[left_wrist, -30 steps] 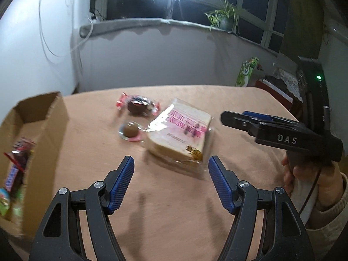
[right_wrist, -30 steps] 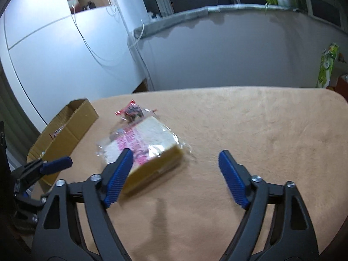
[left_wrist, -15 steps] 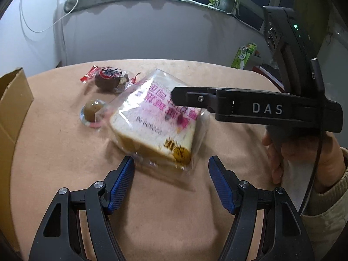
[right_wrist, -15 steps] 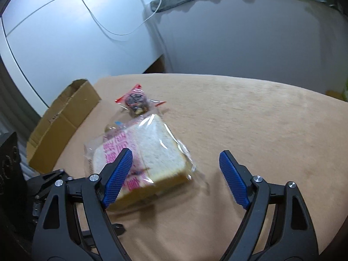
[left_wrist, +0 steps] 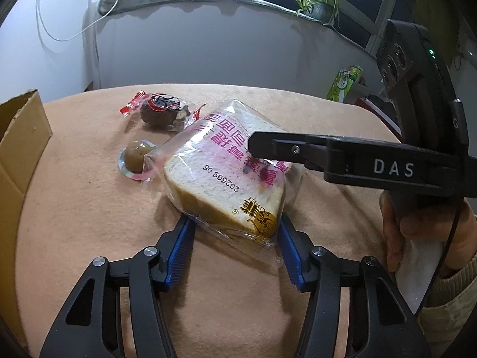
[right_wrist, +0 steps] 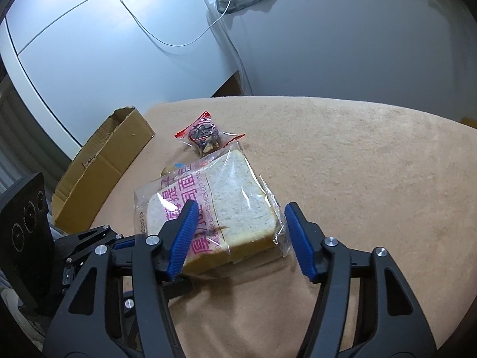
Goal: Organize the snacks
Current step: 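Grasp the bagged bread loaf with the right gripper while the left grips its other side, then carry the bread loaf with both grippers into the cardboard box and release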
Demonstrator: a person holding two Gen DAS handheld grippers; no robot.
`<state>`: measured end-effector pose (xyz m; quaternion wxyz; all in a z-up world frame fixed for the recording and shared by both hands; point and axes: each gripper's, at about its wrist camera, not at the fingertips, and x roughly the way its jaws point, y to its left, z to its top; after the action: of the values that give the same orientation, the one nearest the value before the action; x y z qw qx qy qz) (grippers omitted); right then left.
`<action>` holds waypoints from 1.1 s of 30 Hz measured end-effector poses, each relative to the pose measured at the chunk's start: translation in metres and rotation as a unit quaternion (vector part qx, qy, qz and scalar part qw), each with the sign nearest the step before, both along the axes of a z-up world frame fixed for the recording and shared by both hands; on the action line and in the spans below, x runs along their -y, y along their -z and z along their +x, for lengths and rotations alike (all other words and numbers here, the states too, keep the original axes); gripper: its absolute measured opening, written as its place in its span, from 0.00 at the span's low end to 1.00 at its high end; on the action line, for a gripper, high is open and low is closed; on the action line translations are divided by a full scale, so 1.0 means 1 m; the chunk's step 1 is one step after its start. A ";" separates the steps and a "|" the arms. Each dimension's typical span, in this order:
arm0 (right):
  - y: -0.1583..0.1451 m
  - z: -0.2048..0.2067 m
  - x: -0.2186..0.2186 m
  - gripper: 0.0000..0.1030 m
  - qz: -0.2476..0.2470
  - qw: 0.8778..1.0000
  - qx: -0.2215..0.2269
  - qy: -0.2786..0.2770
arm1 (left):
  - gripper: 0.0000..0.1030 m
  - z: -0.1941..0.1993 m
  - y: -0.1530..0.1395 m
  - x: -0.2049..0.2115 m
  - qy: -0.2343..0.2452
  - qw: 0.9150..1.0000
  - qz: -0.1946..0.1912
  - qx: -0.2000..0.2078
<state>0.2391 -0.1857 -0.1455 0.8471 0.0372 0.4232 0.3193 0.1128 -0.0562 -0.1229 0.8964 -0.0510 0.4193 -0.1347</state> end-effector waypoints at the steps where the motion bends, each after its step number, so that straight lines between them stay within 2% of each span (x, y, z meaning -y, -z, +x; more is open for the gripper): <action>1: -0.001 -0.002 0.000 0.58 -0.001 1.000 0.000 0.001 | 0.53 -0.001 0.000 -0.001 0.000 1.000 -0.003 0.001; 5: -0.004 -0.013 0.002 0.57 -0.004 1.000 0.007 0.008 | 0.53 0.001 -0.003 -0.002 0.000 1.000 -0.008 0.007; 12: -0.014 -0.030 0.010 0.57 0.009 1.000 0.015 0.022 | 0.53 -0.011 -0.014 0.007 0.011 0.999 0.012 0.033; 18: -0.035 -0.045 0.008 0.57 0.014 0.999 0.036 0.020 | 0.53 -0.022 -0.030 0.005 0.013 0.998 0.015 0.052; 28: -0.095 -0.073 -0.034 0.57 0.019 0.995 0.096 -0.013 | 0.53 -0.051 -0.080 -0.027 -0.016 0.993 0.024 0.114; 33: -0.111 -0.083 -0.072 0.57 0.009 0.993 0.112 -0.039 | 0.53 -0.062 -0.090 -0.052 -0.039 0.990 0.018 0.131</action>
<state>0.1559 -0.1140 -0.0349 0.8756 -0.0070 0.3241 0.3580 0.0508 -0.0040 -0.0326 0.9489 -0.0334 0.2982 -0.0978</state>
